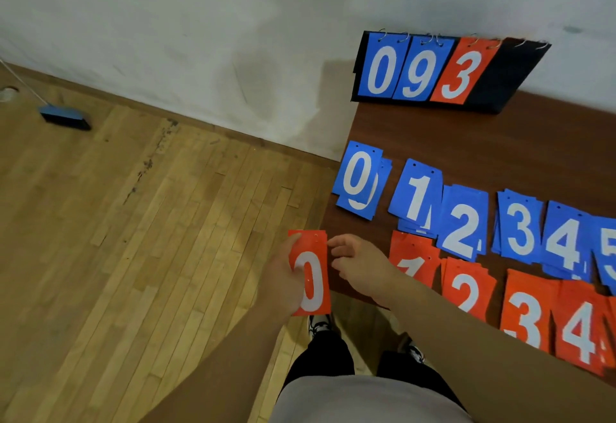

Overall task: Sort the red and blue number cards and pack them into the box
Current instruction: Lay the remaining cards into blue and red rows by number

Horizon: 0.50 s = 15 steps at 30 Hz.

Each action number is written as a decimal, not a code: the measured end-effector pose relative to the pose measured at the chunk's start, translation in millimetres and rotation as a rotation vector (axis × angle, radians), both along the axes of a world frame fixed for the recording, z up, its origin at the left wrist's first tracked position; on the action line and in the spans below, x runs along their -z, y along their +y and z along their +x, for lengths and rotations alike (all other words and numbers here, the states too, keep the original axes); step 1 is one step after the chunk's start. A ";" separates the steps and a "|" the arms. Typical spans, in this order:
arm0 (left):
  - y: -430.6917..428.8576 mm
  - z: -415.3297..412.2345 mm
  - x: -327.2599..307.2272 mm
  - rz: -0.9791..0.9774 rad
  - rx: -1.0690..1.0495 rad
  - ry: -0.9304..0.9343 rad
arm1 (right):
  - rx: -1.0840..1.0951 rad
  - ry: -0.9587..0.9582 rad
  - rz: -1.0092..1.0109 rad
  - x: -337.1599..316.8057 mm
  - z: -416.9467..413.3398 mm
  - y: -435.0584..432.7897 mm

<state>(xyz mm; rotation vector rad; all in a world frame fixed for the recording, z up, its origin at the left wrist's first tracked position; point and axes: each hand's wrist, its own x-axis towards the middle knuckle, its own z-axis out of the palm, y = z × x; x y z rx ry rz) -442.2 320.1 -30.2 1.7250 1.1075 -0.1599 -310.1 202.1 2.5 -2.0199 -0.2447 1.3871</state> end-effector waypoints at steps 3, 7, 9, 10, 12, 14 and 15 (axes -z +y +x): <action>0.9 3.9 -14.8 -0.120 -0.111 -0.108 | -0.013 -0.041 0.058 -9.3 -0.8 -12.4; -3.1 17.8 -41.9 -0.195 -0.133 -0.228 | 0.080 -0.051 0.157 -22.6 -2.9 -29.0; -5.4 28.7 -53.5 -0.228 -0.110 -0.257 | 0.119 -0.108 0.193 -32.2 -0.2 -36.9; -5.9 34.3 -57.9 -0.242 -0.094 -0.267 | 0.140 -0.139 0.204 -37.4 1.6 -41.3; -6.5 46.8 -65.2 -0.231 -0.041 -0.290 | 0.194 -0.182 0.221 -46.8 6.6 -49.0; -8.8 59.7 -70.4 -0.203 0.045 -0.293 | 0.228 -0.195 0.233 -53.0 11.7 -56.6; -11.4 65.8 -73.6 -0.203 0.085 -0.292 | 0.236 -0.206 0.227 -56.0 14.2 -59.6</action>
